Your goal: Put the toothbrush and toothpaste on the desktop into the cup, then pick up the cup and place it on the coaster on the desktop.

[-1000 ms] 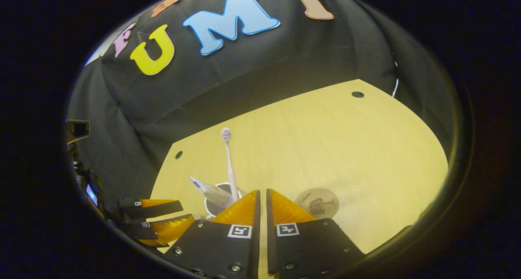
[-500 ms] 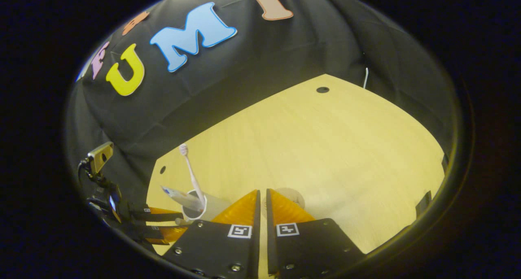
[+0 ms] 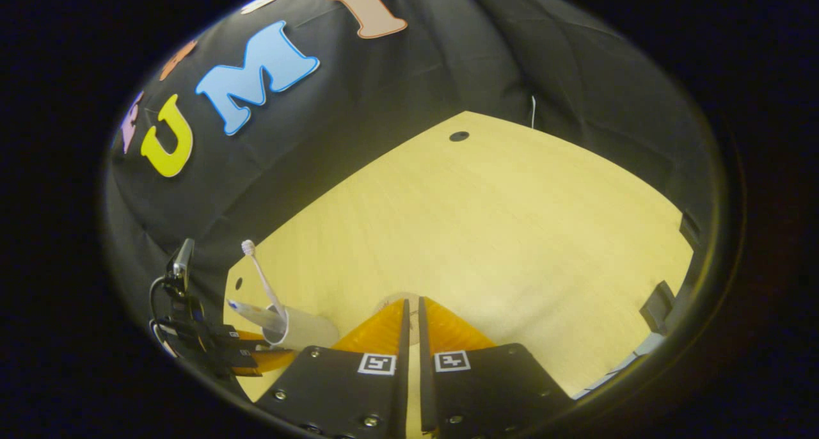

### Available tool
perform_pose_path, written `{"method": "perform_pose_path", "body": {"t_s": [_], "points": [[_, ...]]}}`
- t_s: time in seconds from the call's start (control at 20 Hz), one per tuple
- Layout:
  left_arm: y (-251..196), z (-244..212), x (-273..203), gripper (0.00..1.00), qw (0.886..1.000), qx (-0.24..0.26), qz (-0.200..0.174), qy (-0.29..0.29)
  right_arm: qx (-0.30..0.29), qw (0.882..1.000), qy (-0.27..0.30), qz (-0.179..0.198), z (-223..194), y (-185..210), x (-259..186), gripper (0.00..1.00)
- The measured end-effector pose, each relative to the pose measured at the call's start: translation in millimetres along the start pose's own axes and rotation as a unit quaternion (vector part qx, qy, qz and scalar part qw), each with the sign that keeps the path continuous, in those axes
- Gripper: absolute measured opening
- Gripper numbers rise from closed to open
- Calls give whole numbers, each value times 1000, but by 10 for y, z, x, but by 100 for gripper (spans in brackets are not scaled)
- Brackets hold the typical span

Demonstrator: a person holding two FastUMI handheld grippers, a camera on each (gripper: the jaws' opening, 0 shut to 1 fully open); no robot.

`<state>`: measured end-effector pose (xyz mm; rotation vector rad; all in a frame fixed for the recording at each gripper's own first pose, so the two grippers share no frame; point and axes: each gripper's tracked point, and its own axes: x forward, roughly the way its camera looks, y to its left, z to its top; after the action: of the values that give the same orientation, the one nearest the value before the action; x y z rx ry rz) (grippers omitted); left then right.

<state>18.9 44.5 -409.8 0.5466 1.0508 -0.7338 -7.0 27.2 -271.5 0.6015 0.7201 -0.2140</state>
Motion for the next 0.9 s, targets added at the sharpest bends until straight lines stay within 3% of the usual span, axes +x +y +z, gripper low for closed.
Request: {"method": "perform_pose_path", "body": {"t_s": [0.05,0.2,0.3,0.75,0.9], "points": [[-18,0,8,34,1000,2,1,1,2,1000,0,-2,-4,-27,-9,8],[-24,-2,-9,33,1000,-5,5,-18,5,1000,2,-3,18,-60,-16,8],[-33,41,19,26,999,-12,12,-35,4,1000,2,-3,37,-72,-7,8],[-4,340,129,26,994,-26,37,-103,0,1000,12,-6,55,-120,-17,8],[-126,497,90,27,993,-20,28,-111,2,1000,13,-6,57,-127,-35,8]]}}
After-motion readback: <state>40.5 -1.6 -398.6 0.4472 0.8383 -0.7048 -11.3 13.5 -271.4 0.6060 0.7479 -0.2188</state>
